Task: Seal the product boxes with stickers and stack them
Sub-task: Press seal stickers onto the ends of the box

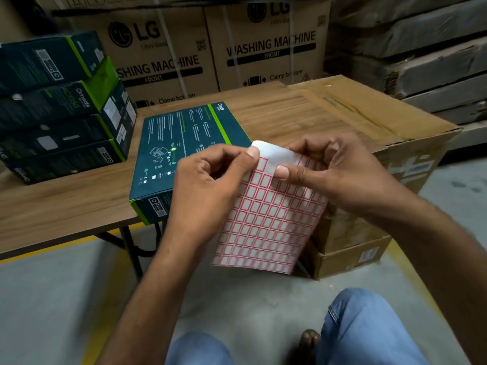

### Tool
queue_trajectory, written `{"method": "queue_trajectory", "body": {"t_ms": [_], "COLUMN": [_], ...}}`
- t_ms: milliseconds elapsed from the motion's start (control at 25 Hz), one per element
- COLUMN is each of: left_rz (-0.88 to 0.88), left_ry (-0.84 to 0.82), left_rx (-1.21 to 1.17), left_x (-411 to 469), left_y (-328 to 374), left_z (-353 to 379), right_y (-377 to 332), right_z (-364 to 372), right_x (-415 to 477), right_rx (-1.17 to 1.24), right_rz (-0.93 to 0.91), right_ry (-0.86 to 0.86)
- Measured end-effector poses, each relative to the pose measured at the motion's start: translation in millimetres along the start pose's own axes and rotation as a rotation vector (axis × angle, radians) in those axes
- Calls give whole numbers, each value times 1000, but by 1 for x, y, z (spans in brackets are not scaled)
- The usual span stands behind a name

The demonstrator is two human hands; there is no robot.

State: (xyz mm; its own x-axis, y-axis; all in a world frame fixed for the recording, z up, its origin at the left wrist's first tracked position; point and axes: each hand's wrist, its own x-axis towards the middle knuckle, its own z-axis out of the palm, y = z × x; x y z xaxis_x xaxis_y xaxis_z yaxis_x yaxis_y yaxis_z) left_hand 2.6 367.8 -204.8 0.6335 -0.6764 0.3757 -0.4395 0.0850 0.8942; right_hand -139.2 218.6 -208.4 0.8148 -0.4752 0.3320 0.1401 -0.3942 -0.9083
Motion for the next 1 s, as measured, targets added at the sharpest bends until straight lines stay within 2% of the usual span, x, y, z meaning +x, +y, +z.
{"method": "queue_trajectory", "body": {"t_ms": [120,200,320,520,600,680,760,1000], "left_rz": [-124,-166,-182,-199,-31,259,473,601], "left_ry": [-20,-17,-22,-43,27,112,139,141], "left_rx": [-125,-173,-202,-270,-64,254,448,620], "left_x": [0,-1,-3,-6,-7,-8,-8,-10], "left_y": [1,5,7,6,-2,-9,-17,-25], "left_z": [0,1,2,1,-1,-6,-9,-10], "right_y": [-3,-5,-7,-11,-11,-12,-12,-14], "right_z": [0,1,2,2,1,3,4,6], "right_x": [-2,-3,-3,-5,-6,-6,-5,-5], "right_rx": [68,25,11,181,198,219,235,208], "right_rz": [30,3,-15,25,39,49,48,88], "right_ry": [0,-18,-34,5,15,25,38,33]}}
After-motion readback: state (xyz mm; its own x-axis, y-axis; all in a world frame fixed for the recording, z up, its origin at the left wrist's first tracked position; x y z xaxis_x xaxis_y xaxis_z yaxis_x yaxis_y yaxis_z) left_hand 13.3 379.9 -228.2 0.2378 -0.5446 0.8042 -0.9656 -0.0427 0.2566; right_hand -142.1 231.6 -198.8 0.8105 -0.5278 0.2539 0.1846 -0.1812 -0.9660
